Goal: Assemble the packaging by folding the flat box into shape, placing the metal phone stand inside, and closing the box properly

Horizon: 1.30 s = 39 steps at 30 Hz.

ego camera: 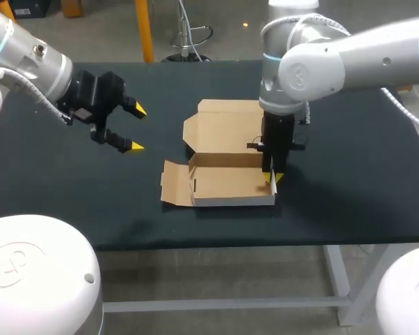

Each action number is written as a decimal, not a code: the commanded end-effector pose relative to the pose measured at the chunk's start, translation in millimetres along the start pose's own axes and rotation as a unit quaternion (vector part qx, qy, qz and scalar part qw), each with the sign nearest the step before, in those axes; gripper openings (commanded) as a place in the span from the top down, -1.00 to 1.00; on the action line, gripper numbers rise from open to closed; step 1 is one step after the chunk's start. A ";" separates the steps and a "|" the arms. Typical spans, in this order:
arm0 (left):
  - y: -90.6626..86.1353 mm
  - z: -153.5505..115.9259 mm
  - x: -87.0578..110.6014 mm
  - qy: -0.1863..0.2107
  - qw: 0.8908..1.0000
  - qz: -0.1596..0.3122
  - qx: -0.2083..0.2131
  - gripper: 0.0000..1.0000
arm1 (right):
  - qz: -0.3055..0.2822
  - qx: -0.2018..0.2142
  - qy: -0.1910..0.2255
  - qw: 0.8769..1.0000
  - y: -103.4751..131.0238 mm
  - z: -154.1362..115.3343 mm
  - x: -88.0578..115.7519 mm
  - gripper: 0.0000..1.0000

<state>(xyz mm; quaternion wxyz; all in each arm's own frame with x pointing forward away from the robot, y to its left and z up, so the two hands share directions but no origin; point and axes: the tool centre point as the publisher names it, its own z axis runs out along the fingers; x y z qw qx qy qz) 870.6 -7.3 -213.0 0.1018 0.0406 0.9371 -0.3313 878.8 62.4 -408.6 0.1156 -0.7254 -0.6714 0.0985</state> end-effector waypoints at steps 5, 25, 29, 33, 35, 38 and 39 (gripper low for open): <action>-0.4 -0.5 -0.4 0.001 1.000 0.000 -0.002 -1.00 | 0.004 -0.020 -0.006 1.000 -5.8 2.8 2.9 0.66; -0.4 -0.5 -0.4 0.001 1.000 0.000 -0.002 -1.00 | 0.036 -0.070 -0.056 0.995 -7.1 11.3 1.8 1.00; -0.4 -0.5 -0.4 0.001 1.000 0.000 -0.002 -1.00 | 0.051 -0.074 -0.078 0.993 -7.1 11.0 0.3 1.00; -0.4 -0.5 -0.4 0.001 1.000 0.000 -0.002 -1.00 | 0.064 -0.075 -0.105 0.990 -7.6 10.0 -1.7 1.00; -0.4 -0.5 -0.4 0.001 1.000 0.000 -0.002 -1.00 | 0.071 -0.077 -0.118 0.987 -7.2 9.5 -2.9 1.00; -0.4 -0.5 -0.4 0.001 1.000 0.000 -0.002 -1.00 | 0.080 -0.081 -0.137 0.984 -6.8 8.5 -4.5 1.00; -0.4 -0.5 -0.4 0.001 1.000 0.000 -0.002 -1.00 | 0.077 -0.078 -0.140 0.984 -6.6 8.5 -4.9 1.00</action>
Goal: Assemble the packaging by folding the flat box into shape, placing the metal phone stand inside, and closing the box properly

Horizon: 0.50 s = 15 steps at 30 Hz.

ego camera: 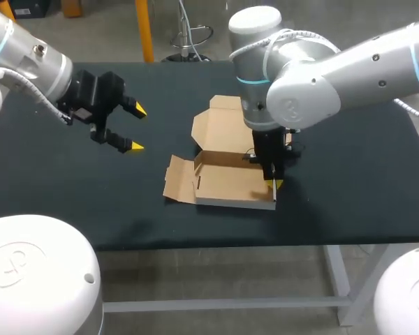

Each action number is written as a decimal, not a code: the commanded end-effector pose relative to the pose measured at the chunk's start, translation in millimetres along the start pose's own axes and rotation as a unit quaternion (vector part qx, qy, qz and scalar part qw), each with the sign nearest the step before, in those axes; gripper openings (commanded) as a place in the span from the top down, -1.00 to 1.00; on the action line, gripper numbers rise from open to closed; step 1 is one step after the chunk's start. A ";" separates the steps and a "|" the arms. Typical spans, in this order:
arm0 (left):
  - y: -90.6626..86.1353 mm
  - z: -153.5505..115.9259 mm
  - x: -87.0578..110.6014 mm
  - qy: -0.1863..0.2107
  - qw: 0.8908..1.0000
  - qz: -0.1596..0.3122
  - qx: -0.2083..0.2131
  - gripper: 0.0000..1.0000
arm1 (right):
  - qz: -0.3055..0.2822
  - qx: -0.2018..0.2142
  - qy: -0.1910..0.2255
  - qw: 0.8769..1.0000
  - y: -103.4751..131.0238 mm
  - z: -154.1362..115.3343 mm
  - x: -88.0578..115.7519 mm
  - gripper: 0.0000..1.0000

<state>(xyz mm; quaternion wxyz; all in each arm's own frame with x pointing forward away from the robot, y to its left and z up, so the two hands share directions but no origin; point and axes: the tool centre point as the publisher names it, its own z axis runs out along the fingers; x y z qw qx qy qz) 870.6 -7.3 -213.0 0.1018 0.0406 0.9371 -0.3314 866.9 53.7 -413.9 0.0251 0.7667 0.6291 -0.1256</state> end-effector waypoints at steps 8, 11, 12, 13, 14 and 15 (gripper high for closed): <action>-0.4 -0.5 -0.4 0.001 1.000 0.000 -0.002 -1.00 | -0.021 0.015 -0.009 1.000 1.6 1.9 -2.5 1.00; -0.4 -0.5 -0.4 0.001 1.000 0.000 -0.002 -1.00 | -0.046 0.019 0.040 0.998 0.5 2.2 -7.2 1.00; -0.4 -0.5 -0.4 0.001 1.000 0.000 -0.002 -1.00 | -0.043 0.015 0.044 0.998 0.5 2.2 -8.3 1.00; -0.4 -0.5 -0.4 0.001 1.000 0.000 -0.002 -1.00 | -0.051 0.015 0.056 0.997 0.5 2.7 -8.7 1.00; -0.4 -0.5 -0.4 0.001 1.000 0.000 -0.002 -1.00 | -0.064 0.018 0.067 0.996 0.3 2.6 -8.8 1.00; -0.4 -0.5 -0.4 0.001 1.000 0.000 -0.002 -1.00 | -0.066 0.015 0.072 0.995 0.2 2.6 -8.8 1.00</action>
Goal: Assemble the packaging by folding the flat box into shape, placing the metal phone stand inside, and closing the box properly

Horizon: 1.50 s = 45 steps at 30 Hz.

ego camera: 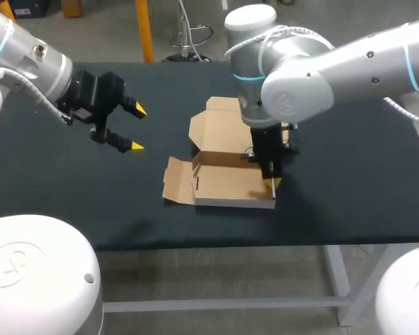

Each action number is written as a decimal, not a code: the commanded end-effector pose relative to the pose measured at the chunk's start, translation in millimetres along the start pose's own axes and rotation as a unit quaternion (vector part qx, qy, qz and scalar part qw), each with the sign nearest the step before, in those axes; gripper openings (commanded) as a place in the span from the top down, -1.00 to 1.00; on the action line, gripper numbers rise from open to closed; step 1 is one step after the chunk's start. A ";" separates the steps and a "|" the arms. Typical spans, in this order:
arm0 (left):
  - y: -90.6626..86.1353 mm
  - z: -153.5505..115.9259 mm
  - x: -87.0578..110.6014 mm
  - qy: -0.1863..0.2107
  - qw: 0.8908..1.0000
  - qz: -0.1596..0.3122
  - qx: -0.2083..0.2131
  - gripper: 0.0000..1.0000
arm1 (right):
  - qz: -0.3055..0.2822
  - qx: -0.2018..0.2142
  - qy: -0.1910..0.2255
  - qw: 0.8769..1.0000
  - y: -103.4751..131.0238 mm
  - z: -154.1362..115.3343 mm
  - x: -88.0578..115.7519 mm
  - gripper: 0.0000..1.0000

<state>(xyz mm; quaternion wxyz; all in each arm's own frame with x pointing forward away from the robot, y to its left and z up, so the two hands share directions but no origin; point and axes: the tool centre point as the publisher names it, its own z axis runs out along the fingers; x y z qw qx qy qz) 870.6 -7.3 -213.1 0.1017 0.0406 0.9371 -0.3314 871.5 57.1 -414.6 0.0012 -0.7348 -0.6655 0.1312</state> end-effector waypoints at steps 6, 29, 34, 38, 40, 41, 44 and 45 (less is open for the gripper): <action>-0.4 -0.5 -0.4 0.001 1.000 0.000 -0.002 -1.00 | -0.049 -0.008 0.090 0.995 -4.0 1.0 -9.4 1.00; -0.4 -0.5 -0.4 0.001 1.000 0.000 -0.002 -1.00 | -0.066 0.001 0.088 0.994 0.8 -0.2 2.2 1.00; -0.4 -0.5 -0.4 0.001 1.000 0.000 -0.002 -1.00 | -0.061 0.011 0.094 0.994 2.2 0.1 0.5 1.00; -0.4 -0.5 -0.4 0.001 1.000 0.000 -0.002 -1.00 | -0.061 0.011 0.094 0.994 2.2 0.1 0.5 1.00; -0.4 -0.5 -0.4 0.001 1.000 0.000 -0.002 -1.00 | -0.061 0.011 0.094 0.994 2.2 0.1 0.5 1.00; -0.4 -0.5 -0.4 0.001 1.000 0.000 -0.002 -1.00 | -0.061 0.011 0.094 0.994 2.2 0.1 0.5 1.00; -0.4 -0.5 -0.4 0.001 1.000 0.000 -0.002 -1.00 | -0.061 0.011 0.094 0.994 2.2 0.1 0.5 1.00; -0.4 -0.5 -0.4 0.001 1.000 0.000 -0.002 -1.00 | -0.061 0.011 0.094 0.994 2.2 0.1 0.5 1.00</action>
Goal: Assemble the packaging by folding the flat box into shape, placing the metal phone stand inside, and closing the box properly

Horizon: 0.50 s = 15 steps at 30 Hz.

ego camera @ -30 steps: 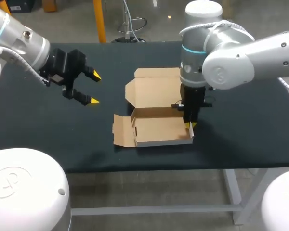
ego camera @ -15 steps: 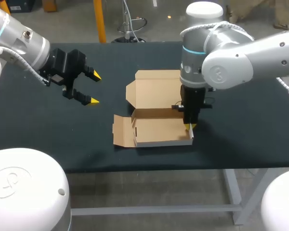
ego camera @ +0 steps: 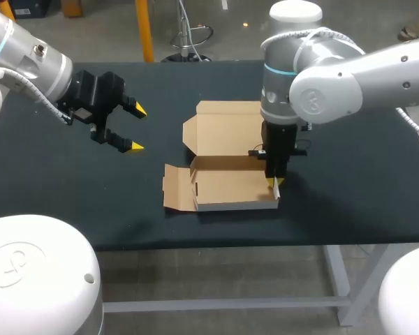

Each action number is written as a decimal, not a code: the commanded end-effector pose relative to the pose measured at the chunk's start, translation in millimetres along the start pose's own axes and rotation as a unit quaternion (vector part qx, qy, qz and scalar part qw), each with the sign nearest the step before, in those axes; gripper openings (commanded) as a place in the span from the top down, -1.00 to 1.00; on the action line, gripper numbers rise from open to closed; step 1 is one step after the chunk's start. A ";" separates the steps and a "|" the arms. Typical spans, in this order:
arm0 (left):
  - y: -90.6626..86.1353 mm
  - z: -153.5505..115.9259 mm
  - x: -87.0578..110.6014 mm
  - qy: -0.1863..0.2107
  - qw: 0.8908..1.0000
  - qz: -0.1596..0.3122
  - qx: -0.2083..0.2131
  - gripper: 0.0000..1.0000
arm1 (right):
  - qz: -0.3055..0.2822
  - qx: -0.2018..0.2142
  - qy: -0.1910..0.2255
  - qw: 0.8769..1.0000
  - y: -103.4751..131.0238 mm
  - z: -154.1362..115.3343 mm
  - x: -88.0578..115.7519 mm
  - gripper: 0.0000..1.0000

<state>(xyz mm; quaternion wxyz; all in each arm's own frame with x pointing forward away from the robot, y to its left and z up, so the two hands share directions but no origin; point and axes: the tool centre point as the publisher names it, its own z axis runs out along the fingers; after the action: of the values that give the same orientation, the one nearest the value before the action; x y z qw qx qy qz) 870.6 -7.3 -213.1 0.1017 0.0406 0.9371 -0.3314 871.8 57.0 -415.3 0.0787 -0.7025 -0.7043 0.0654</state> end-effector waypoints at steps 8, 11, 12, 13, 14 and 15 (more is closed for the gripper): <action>-11.8 22.6 13.7 -0.002 0.998 -0.069 -0.006 -1.00 | -0.001 0.003 -0.001 1.000 1.8 -0.5 0.3 1.00; -9.5 31.3 18.8 -0.022 0.986 -0.163 -0.023 -1.00 | -0.001 0.003 -0.001 1.000 1.8 -0.5 0.3 1.00; -8.3 33.1 21.4 -0.033 0.980 -0.195 -0.022 -1.00 | -0.001 0.003 -0.001 1.000 1.8 -0.5 0.3 1.00; -7.0 34.2 24.2 -0.033 0.975 -0.220 -0.021 -1.00 | -0.001 0.003 -0.001 1.000 1.8 -0.5 0.3 1.00; -6.0 35.2 27.4 -0.041 0.967 -0.249 -0.023 -1.00 | -0.001 0.003 -0.001 1.000 1.8 -0.5 0.3 1.00; -4.4 36.2 30.2 -0.041 0.957 -0.288 -0.016 -1.00 | -0.001 0.003 -0.001 1.000 1.8 -0.5 0.3 1.00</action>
<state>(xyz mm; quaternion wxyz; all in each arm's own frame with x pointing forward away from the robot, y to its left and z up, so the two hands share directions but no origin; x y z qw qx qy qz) 855.5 -30.7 -239.7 0.0578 -0.0910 0.9370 -0.3324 871.8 57.0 -415.1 0.0786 -0.7026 -0.7042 0.0658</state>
